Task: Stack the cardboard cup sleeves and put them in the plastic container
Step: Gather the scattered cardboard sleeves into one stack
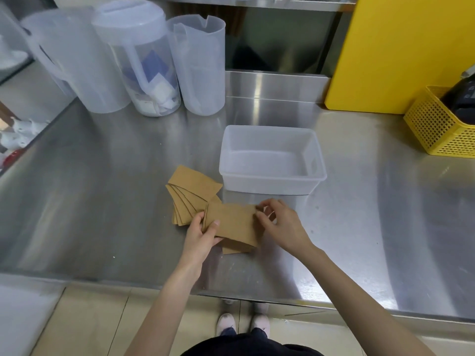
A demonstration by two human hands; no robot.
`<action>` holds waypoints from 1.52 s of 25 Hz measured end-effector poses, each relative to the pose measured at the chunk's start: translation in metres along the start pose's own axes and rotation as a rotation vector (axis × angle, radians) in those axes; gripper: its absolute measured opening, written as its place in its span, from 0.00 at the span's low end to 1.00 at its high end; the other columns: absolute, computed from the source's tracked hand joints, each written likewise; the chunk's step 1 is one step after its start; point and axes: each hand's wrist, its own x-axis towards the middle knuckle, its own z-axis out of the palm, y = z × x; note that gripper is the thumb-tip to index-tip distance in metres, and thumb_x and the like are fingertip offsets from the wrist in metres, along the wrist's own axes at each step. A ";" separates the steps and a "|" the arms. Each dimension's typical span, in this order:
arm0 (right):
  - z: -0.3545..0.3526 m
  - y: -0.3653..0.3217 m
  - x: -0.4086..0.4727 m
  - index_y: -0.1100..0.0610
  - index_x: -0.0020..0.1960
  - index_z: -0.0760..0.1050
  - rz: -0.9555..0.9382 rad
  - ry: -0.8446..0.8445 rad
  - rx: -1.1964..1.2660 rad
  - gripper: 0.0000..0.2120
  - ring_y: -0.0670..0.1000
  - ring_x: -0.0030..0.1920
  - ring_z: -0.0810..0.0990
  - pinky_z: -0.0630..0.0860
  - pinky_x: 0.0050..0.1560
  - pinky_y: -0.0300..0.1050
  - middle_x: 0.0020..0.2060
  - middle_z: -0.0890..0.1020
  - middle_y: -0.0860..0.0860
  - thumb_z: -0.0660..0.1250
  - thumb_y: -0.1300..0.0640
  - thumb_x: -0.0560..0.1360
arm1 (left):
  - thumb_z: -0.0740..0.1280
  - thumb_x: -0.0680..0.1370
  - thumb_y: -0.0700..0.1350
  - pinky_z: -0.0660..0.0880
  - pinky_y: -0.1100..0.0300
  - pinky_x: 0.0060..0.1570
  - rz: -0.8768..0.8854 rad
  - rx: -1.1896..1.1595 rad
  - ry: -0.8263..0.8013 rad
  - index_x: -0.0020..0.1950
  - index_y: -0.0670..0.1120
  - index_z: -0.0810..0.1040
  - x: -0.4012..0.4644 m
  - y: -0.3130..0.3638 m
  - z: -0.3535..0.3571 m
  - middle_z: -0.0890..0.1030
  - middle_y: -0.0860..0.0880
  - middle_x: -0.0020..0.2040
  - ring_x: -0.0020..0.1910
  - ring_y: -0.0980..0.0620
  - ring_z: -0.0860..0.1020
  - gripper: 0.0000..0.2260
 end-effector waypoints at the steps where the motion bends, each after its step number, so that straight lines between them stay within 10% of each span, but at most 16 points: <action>1: 0.000 0.001 0.002 0.58 0.55 0.74 0.026 0.021 0.014 0.10 0.49 0.39 0.73 0.64 0.41 0.34 0.45 0.74 0.51 0.61 0.56 0.76 | 0.59 0.78 0.39 0.72 0.57 0.54 0.019 -0.015 0.017 0.62 0.45 0.67 0.001 0.002 -0.006 0.74 0.46 0.59 0.53 0.51 0.75 0.13; 11: 0.049 -0.010 0.010 0.61 0.63 0.65 0.218 -0.214 -0.366 0.29 0.60 0.63 0.70 0.68 0.64 0.55 0.61 0.72 0.59 0.63 0.41 0.71 | 0.58 0.78 0.38 0.72 0.55 0.56 0.089 -0.158 0.176 0.63 0.39 0.66 0.000 0.010 -0.054 0.74 0.44 0.57 0.57 0.46 0.74 0.14; 23: 0.079 -0.020 0.012 0.64 0.61 0.61 0.293 -0.129 -0.428 0.35 0.60 0.64 0.66 0.66 0.62 0.53 0.61 0.68 0.60 0.71 0.44 0.66 | 0.58 0.78 0.37 0.71 0.56 0.55 0.074 -0.170 0.233 0.59 0.42 0.67 -0.002 0.006 -0.064 0.73 0.43 0.57 0.57 0.46 0.74 0.10; 29: 0.065 -0.011 0.004 0.61 0.56 0.59 0.209 -0.141 -0.051 0.16 0.63 0.51 0.76 0.71 0.49 0.52 0.51 0.77 0.61 0.63 0.61 0.73 | 0.58 0.78 0.38 0.71 0.57 0.54 0.080 -0.148 0.229 0.57 0.43 0.67 -0.003 0.007 -0.063 0.73 0.44 0.57 0.57 0.46 0.74 0.08; 38: -0.007 0.004 -0.009 0.52 0.60 0.69 0.177 0.095 0.252 0.16 0.49 0.35 0.72 0.68 0.35 0.41 0.33 0.72 0.48 0.57 0.64 0.74 | 0.58 0.78 0.39 0.73 0.56 0.53 0.075 -0.107 0.169 0.58 0.44 0.67 0.000 0.007 -0.049 0.73 0.46 0.57 0.55 0.47 0.75 0.09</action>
